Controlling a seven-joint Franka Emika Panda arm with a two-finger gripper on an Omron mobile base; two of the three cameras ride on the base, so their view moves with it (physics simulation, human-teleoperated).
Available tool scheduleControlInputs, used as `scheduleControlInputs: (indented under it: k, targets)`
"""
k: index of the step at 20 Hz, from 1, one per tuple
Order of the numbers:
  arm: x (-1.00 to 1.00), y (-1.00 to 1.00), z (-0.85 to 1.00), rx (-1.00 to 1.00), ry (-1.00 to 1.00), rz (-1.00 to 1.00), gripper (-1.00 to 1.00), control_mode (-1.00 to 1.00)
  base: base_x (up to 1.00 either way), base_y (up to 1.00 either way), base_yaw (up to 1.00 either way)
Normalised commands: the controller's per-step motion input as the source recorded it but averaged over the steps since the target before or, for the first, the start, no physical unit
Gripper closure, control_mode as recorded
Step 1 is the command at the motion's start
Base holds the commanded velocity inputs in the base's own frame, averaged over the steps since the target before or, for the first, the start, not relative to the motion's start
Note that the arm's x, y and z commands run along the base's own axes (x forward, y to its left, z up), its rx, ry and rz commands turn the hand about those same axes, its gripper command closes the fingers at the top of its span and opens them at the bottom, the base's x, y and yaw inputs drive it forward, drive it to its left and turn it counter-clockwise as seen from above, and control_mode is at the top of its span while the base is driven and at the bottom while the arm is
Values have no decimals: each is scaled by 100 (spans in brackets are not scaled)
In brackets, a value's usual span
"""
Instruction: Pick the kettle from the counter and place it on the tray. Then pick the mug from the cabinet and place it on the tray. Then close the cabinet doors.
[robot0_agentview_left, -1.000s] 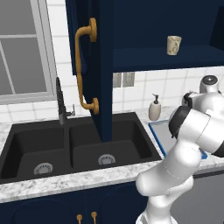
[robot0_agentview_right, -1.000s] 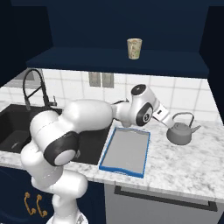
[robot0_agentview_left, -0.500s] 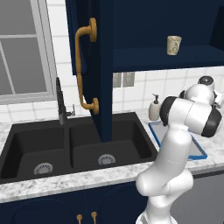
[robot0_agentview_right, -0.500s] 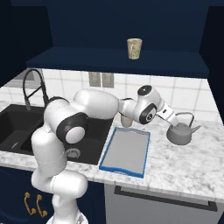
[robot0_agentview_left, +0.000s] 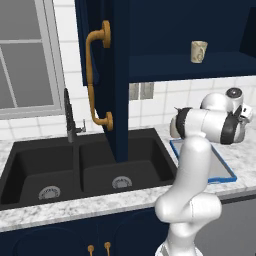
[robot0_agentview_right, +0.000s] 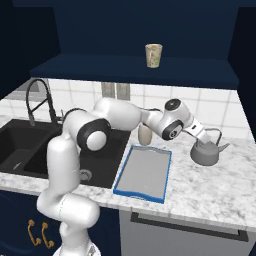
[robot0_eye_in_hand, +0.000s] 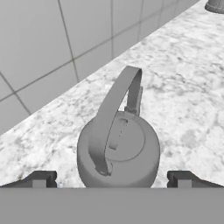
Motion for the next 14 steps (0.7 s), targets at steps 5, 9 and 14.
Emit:
scheduleControlInputs:
  k: [5,9,14]
  targets:
    - [33,-18,-16,2,0,0,-100,-100,0,0,0]
    - [32,-14,-12,2,0,0,-100,-100,0,0,0]
    - [30,-11,-13,2,0,0,-100,-100,0,0,0]
